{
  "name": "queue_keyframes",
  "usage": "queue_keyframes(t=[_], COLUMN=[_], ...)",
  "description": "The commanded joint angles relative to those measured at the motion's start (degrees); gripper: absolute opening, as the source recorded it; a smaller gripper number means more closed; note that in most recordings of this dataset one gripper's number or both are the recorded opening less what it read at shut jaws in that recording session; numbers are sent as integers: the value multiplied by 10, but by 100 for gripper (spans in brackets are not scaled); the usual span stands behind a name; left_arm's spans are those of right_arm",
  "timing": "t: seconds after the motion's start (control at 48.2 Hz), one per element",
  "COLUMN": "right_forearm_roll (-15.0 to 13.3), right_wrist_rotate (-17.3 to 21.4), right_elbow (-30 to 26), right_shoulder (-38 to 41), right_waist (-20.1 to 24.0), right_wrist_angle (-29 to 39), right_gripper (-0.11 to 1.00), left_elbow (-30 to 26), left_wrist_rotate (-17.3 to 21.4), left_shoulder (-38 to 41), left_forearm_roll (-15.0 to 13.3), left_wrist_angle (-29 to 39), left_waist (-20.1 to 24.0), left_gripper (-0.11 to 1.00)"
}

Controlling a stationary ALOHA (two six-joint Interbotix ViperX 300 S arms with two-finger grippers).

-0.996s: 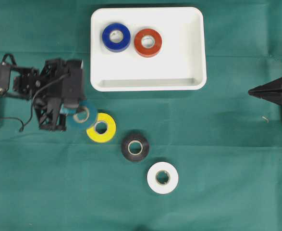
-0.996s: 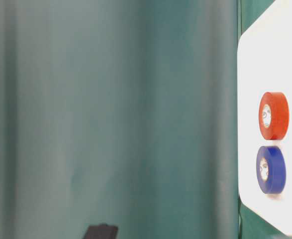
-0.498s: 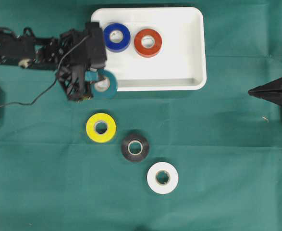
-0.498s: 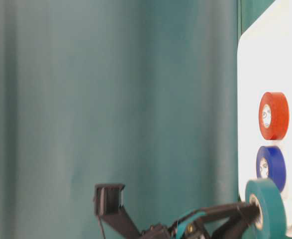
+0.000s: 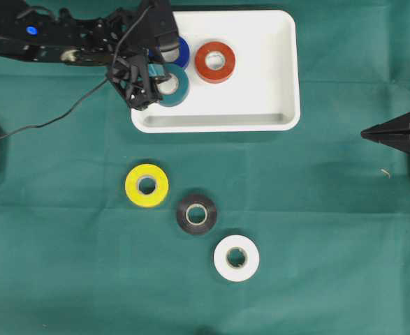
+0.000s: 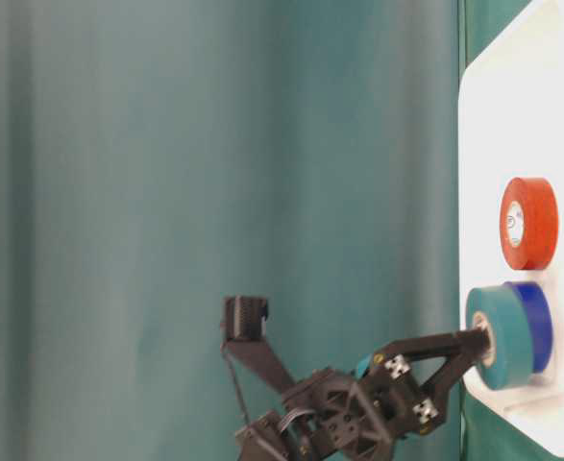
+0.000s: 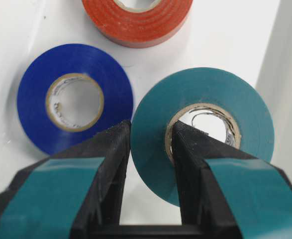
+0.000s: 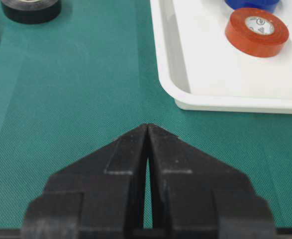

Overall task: Put the tape into the white case with the left arm.
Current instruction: 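Carry the teal tape with the left gripper into the white tray, then release the teal tape below the blue and retract left gripper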

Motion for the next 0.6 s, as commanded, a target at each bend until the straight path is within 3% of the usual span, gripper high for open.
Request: queue_keyframes(t=[0.0, 0.581], right_forearm_roll=[-2, -2], right_wrist_rotate=[0, 0], right_elbow=[-6, -6], right_shoulder=[4, 4], right_waist=[-1, -1], right_wrist_angle=[-6, -6], right_gripper=[-9, -9], left_elbow=[-19, -13], left_wrist_rotate=[-1, -1], left_shoulder=[2, 11], left_forearm_roll=[1, 1], left_wrist_angle=[-4, -10], left_waist=[1, 0], left_gripper=[23, 24])
